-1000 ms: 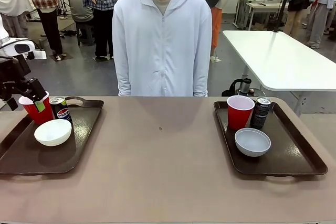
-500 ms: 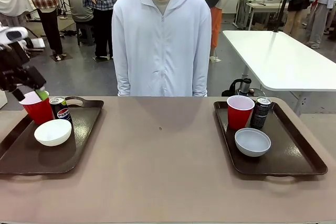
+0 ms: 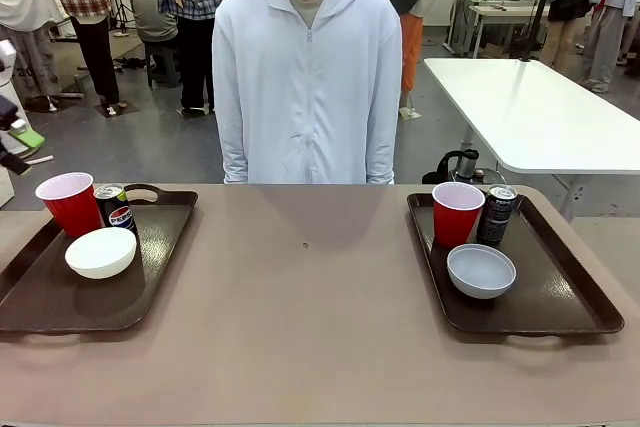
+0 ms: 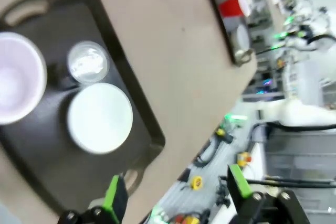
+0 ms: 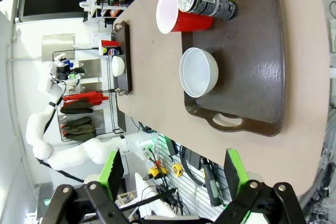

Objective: Prepare tableware on both trays.
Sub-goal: Pick up a Picnic Bowl from the table and place it on a Handle tray.

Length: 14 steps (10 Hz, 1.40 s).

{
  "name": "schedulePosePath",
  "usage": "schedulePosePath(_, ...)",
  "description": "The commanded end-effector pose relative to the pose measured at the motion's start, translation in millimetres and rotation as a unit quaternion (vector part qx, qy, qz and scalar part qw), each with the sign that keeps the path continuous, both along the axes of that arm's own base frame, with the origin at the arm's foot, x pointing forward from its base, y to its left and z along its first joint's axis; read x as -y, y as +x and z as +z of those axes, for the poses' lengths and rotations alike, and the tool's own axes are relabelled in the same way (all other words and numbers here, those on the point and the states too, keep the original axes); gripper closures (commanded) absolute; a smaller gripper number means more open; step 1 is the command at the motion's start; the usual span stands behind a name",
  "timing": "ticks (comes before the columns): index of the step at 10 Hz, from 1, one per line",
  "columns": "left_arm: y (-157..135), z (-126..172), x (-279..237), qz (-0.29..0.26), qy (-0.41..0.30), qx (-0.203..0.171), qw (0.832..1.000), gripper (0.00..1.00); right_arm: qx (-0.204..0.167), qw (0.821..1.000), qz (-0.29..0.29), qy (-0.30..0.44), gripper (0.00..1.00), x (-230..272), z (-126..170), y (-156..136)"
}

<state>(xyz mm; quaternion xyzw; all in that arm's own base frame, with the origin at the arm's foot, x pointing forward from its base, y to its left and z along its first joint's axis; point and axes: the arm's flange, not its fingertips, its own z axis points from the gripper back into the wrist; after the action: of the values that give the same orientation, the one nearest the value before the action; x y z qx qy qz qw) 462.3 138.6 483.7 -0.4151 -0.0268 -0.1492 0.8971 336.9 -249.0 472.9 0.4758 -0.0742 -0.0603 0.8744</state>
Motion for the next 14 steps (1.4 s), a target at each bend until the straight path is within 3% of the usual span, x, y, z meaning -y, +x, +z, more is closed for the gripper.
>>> schedulePosePath(1, 15, -18, -54, 0.047, -0.051, -0.041, 0.997, 0.0, 0.007, 1.0, 0.002, 0.006, 0.0, 1, 0, 0)
schedulePosePath(4, 4, -53, -109, 0.136, -0.084, -0.047, 0.986, 0.0, 0.007, 1.0, 0.002, 0.006, 0.0, 1, 0, 0)
schedulePosePath(7, 3, -73, -140, 0.189, -0.081, -0.064, 0.976, 0.0, 0.007, 1.0, 0.002, 0.006, 0.0, 1, 0, 0)
schedulePosePath(9, 5, -72, -136, 0.19, -0.038, -0.078, 0.978, 0.0, 0.007, 1.0, 0.002, 0.006, 0.0, 1, 0, 0)
schedulePosePath(10, -5, -80, -145, 0.18, -0.077, -0.062, 0.979, 0.0, 0.007, 1.0, 0.002, 0.006, 0.0, 1, 0, 0)
schedulePosePath(14, -5, -80, -145, 0.18, -0.077, -0.062, 0.979, 0.0, 0.007, 1.0, 0.002, 0.006, 0.0, 1, 0, 0)
